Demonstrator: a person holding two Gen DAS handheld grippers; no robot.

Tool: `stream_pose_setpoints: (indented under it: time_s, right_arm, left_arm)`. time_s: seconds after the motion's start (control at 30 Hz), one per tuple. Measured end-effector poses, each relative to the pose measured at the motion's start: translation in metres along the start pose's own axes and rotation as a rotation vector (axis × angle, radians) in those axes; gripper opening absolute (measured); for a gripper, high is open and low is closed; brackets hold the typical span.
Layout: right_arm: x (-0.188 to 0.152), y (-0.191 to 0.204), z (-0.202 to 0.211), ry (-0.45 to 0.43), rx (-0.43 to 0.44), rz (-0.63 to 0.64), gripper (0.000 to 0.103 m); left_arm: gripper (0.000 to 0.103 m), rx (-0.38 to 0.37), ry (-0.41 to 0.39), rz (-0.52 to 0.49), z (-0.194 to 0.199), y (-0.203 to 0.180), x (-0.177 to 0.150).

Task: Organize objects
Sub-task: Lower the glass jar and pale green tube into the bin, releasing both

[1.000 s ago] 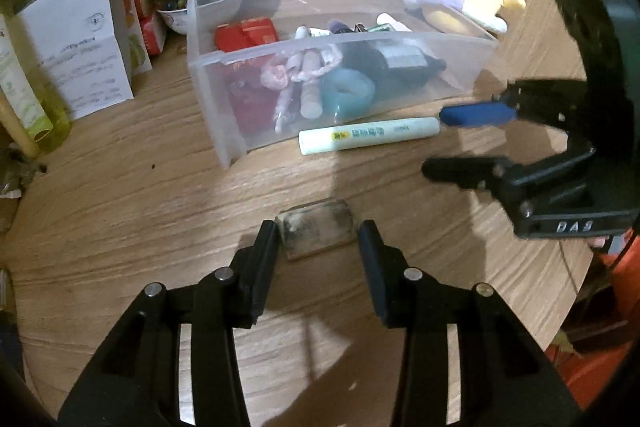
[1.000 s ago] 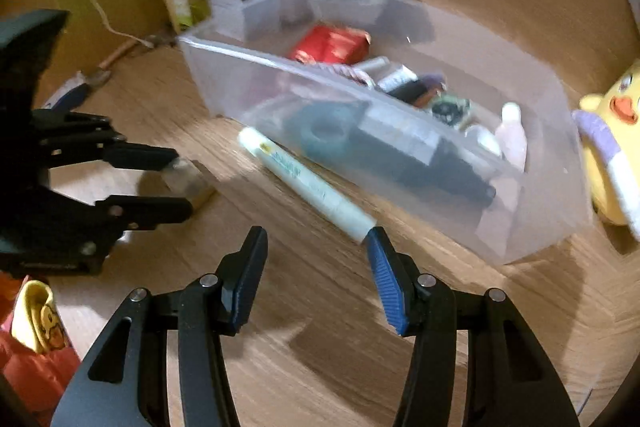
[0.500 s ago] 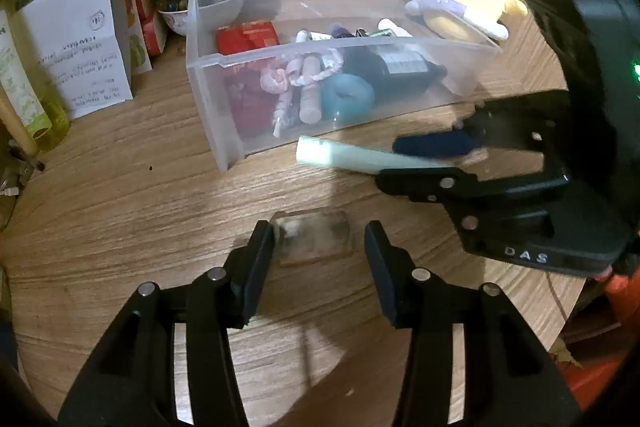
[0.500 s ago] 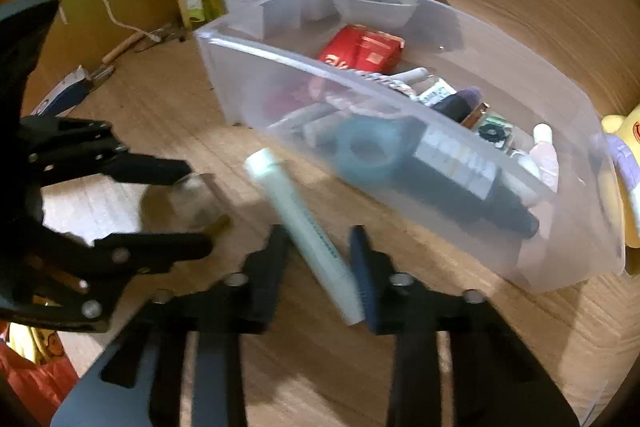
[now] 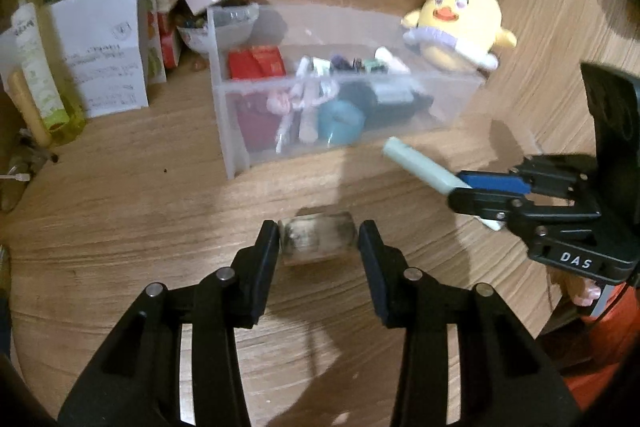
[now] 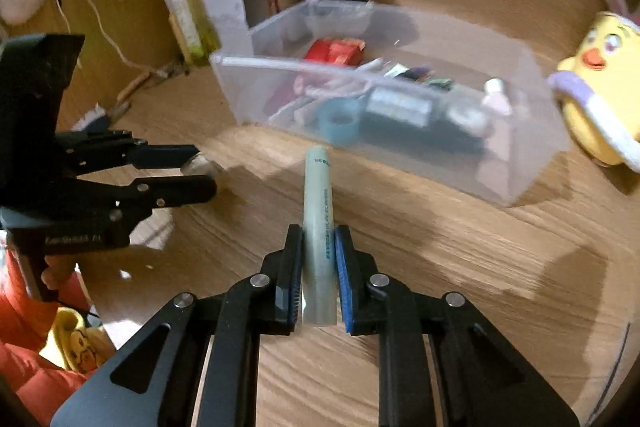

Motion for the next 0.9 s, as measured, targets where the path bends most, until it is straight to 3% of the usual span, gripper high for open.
stream_pose_setpoints:
  time_s: [0.27,0.5,0.67,0.9]
  right_arm:
    - [0.021,-0.022,0.055,-0.143,-0.106,-0.026,0.014]
    - [0.052,-0.04,0.065,-0.205,-0.219,-0.031,0.014]
    - [0.072,-0.052,0.046,-0.191,-0.268,-0.049,0.014]
    - [0.094,-0.072,0.009,-0.134,-0.269,-0.091,0.014]
  left_arm:
    - [0.041,-0.006,-0.124,0.003,0.027,-0.01,0.03]
    - [0.041,0.01,-0.203,-0.005,0.036,-0.017,0.071]
    - [0.041,0.018,-0.205,0.017,0.027,-0.015,0.098]
    - [0.041,0.042,-0.137,0.033,-0.009,-0.012,0.122]
Point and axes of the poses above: each gripper's, at about its wrist camera, not at the fingertips, and z roughly against the way its jaws point, y to its left, x to its top, the point moved 2 cm from there along -z, roughly the way its jaws point, and after that the axes turned 5 degrees about z, right-handed, at the moved point
